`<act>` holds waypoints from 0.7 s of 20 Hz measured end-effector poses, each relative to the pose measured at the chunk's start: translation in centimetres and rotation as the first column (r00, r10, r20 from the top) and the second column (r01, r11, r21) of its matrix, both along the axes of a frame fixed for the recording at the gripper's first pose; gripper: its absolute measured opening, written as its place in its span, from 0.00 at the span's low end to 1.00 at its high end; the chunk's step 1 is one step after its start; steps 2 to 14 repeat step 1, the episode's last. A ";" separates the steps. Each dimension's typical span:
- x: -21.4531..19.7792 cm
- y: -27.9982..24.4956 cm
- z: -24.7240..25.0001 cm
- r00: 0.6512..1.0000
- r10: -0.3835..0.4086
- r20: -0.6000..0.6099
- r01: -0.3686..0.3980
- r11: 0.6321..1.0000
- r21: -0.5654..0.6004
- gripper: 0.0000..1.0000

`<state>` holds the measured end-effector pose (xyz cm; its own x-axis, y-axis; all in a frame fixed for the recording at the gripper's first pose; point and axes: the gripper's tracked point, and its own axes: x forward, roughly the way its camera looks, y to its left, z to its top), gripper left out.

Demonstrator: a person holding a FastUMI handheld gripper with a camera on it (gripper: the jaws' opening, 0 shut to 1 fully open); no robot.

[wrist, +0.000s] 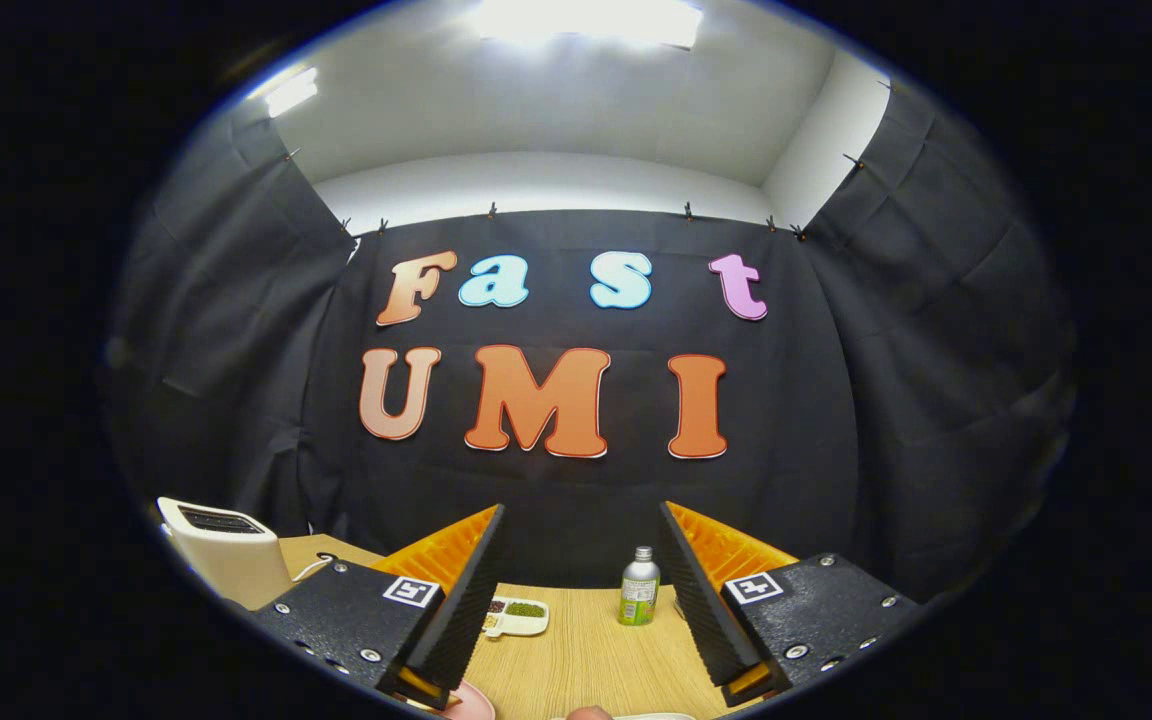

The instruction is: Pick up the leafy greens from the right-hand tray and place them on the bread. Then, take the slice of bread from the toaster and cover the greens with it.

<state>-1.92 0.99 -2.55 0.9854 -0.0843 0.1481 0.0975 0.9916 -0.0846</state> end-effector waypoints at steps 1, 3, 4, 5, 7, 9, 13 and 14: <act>0.1 0.1 0.0 1.000 0.004 -0.002 -0.004 1.000 0.002 0.88; 0.1 0.1 0.0 1.000 0.004 -0.002 -0.004 1.000 0.002 0.88; 0.1 0.1 0.0 1.000 0.004 -0.002 -0.004 1.000 0.002 0.88; 0.1 0.1 0.0 1.000 0.004 -0.002 -0.004 1.000 0.002 0.88; 0.1 0.1 0.0 1.000 0.004 -0.002 -0.004 1.000 0.002 0.88; 0.1 0.1 0.0 1.000 0.004 -0.002 -0.004 1.000 0.002 0.88; 0.1 0.1 0.0 1.000 0.004 -0.002 -0.004 1.000 0.002 0.88; 0.1 0.1 0.0 1.000 0.004 -0.002 -0.004 1.000 0.002 0.88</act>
